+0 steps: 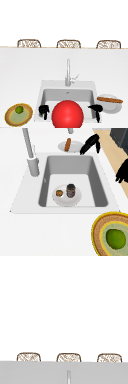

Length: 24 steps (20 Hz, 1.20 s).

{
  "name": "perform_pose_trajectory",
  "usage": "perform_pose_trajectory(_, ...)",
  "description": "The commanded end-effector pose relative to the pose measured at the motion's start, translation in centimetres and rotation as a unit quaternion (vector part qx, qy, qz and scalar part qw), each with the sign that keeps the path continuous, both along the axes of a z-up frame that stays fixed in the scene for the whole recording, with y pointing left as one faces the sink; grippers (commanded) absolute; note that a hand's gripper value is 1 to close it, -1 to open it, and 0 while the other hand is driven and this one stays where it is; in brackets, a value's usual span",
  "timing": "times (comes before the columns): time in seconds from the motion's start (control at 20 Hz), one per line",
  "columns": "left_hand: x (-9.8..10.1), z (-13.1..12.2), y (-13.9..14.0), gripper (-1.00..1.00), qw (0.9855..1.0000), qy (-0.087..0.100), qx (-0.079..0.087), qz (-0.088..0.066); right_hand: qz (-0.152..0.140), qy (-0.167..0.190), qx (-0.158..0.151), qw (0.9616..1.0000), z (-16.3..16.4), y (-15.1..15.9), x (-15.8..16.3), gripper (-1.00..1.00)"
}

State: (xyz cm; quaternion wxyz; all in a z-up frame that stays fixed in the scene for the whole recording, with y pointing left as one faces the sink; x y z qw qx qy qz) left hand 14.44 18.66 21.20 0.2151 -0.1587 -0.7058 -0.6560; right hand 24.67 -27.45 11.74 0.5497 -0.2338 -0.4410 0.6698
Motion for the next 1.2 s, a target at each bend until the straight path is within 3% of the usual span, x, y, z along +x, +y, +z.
perform_pose_trajectory(0.0,0.0,0.0,0.0,0.0,1.0,0.0,0.0,0.0,0.0,-0.004,0.0,1.0,-2.5,-2.1,1.3,-1.0)
perform_pose_trajectory(0.1,0.0,0.0,0.0,0.0,1.0,0.0,0.0,0.0,0.008,-0.006,0.01,0.9999,-2.9,-2.9,1.6,-1.0)
perform_pose_trajectory(0.35,0.0,0.0,0.0,0.0,1.0,0.0,0.0,0.0,-0.015,0.037,0.082,0.9958,-1.8,-3.6,2.6,-1.0)
perform_pose_trajectory(0.55,0.0,0.0,0.0,0.0,1.0,0.0,0.0,0.0,-0.016,0.038,0.081,0.9959,-1.7,-3.0,2.5,-1.0)
perform_pose_trajectory(0.6,0.3,0.0,0.0,-1.0,1.0,0.001,0.0,0.0,-0.016,0.036,0.081,0.996,-1.7,-3.0,2.4,0.0)
perform_pose_trajectory(0.7,1.5,-0.3,-0.8,-1.0,1.0,0.005,-0.003,-0.003,-0.013,0.044,0.075,0.9961,-1.4,-3.1,2.5,0.0)
perform_pose_trajectory(0.8,2.7,-0.7,-1.9,-1.0,0.9999,0.008,0.008,-0.011,-0.013,0.047,0.075,0.996,-1.2,-3.1,2.4,0.0)
perform_pose_trajectory(1.15,7.3,-2.2,-4.3,-1.0,0.9997,0.019,0.013,-0.004,-0.017,0.042,0.081,0.9956,-1.0,-3.0,2.6,0.0)
